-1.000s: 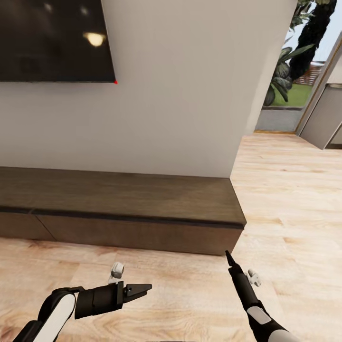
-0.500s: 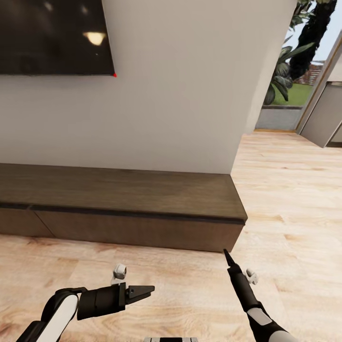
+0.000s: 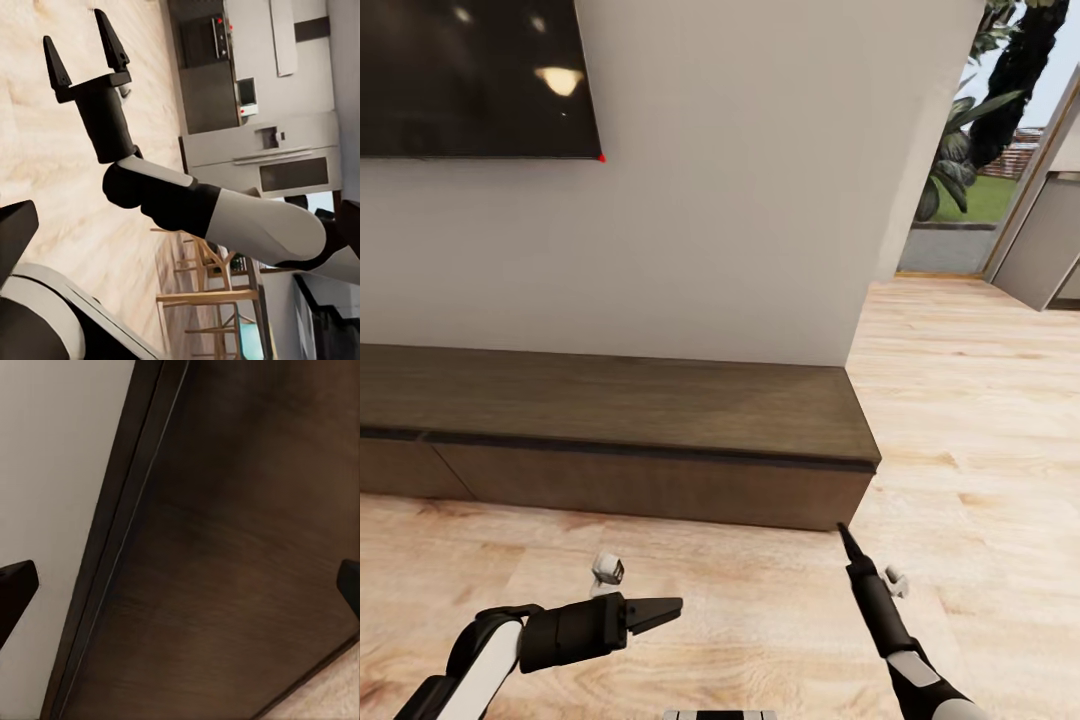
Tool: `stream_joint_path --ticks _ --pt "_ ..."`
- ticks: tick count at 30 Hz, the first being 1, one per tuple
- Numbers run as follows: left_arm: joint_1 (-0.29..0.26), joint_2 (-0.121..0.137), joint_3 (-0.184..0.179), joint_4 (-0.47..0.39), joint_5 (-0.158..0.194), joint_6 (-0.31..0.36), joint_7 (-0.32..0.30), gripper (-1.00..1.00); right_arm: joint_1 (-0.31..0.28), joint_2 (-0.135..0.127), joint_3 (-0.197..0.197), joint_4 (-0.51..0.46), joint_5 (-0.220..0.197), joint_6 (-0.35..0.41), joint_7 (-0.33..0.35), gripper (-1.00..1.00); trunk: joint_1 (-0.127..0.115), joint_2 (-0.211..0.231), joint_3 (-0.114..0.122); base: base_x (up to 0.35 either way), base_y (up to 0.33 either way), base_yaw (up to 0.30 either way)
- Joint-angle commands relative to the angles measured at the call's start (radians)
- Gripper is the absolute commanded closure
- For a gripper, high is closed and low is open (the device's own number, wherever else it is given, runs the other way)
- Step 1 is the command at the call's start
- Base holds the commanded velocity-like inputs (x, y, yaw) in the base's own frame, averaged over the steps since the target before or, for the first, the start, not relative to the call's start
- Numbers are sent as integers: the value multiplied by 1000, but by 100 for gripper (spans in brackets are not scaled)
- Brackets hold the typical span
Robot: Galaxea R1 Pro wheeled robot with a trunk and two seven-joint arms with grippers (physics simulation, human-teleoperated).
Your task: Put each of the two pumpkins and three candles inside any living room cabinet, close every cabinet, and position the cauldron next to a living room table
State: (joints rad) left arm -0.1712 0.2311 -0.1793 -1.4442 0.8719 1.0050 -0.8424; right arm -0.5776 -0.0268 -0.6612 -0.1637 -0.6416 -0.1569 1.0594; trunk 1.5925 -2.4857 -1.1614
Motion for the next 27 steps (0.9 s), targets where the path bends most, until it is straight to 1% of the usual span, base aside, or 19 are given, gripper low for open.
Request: stream_joint_path --ticks 1,5,9,16,27 --pt "-1 1 -2 0 1 -2 -2 -100 0 -1 -1 2 -6 -7 9 -100 0 0 -1 0 0 0" --pt "-1 1 -4 1 1 -11 -4 -100 2 0 -11 3 -7 15 25 -100 0 0 -1 0 0 0" --pt "-1 1 -5 1 1 -13 -3 -100 2 1 -13 2 -7 30 29 -100 0 0 -1 24 0 0" --pt "-1 1 -5 1 1 -14 -1 -100 2 2 -14 1 -7 34 30 -100 0 0 -1 133 0 0" --pt "-1 -1 -5 1 0 -14 4 -100 2 5 -14 3 -7 34 29 -100 0 0 -1 180 0 0"
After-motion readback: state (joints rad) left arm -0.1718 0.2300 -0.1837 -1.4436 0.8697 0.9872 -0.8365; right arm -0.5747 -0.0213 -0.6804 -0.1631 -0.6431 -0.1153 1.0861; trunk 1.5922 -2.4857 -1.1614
